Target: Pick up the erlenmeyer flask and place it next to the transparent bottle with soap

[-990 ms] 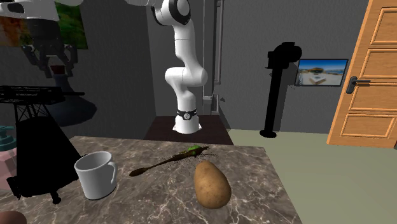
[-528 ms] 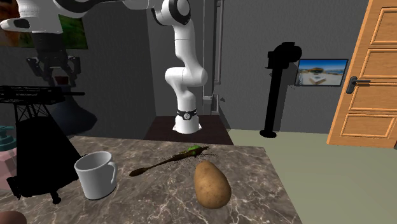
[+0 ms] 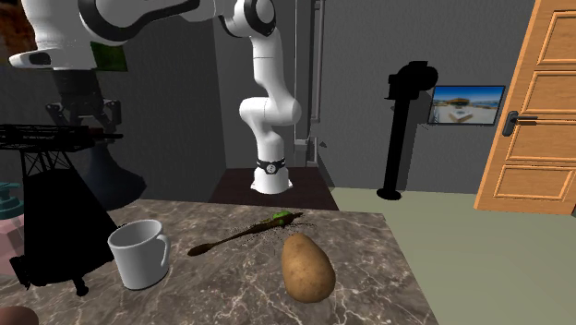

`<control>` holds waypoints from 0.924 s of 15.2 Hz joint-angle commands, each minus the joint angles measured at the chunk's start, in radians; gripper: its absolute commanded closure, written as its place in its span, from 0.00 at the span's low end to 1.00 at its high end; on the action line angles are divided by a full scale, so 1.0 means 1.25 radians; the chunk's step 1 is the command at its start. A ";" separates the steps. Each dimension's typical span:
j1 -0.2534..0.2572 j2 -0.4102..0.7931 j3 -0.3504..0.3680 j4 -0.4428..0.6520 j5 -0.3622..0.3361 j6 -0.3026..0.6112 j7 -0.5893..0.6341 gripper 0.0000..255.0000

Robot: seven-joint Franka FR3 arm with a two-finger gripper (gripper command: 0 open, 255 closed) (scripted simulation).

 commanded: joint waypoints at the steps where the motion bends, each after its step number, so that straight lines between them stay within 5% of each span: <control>1: -0.001 0.008 0.000 -0.013 0.005 0.022 -0.003 1.00; 14: -0.004 0.040 -0.001 -0.070 0.024 0.106 -0.018 1.00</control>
